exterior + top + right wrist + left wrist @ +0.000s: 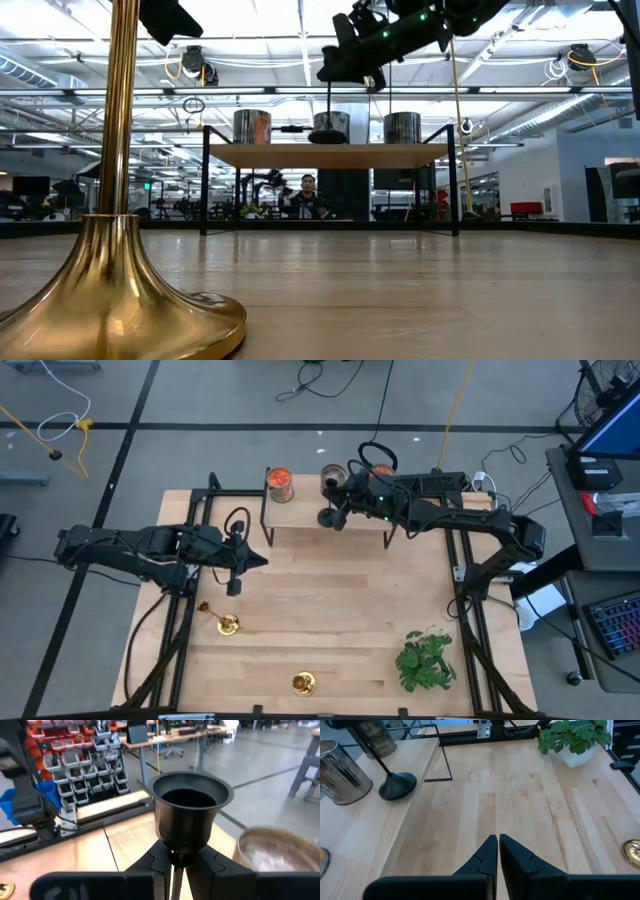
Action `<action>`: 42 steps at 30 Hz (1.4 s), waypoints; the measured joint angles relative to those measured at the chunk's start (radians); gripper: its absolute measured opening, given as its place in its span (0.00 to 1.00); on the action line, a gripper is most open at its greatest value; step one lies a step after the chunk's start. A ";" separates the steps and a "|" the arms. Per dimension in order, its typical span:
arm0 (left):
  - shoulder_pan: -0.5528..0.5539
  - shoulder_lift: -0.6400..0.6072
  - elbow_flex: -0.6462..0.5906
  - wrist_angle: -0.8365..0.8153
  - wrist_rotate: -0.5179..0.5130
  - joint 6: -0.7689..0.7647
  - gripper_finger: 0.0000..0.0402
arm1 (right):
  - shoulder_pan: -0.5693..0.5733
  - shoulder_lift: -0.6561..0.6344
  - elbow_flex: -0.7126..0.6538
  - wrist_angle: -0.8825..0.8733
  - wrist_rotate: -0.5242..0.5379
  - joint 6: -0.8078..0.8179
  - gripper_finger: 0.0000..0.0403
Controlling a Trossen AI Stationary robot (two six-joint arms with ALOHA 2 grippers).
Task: Pick & Place candle stick holders
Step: Put the black candle holder on the shelf
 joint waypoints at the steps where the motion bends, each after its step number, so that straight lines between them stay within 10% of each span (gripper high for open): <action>1: 0.000 0.000 0.000 0.000 0.000 0.000 0.06 | 0.000 0.000 -0.012 0.004 0.004 0.008 0.08; 42: 0.000 0.000 0.000 0.002 0.000 -0.003 0.06 | -0.037 0.001 -0.054 0.048 0.025 -0.111 0.20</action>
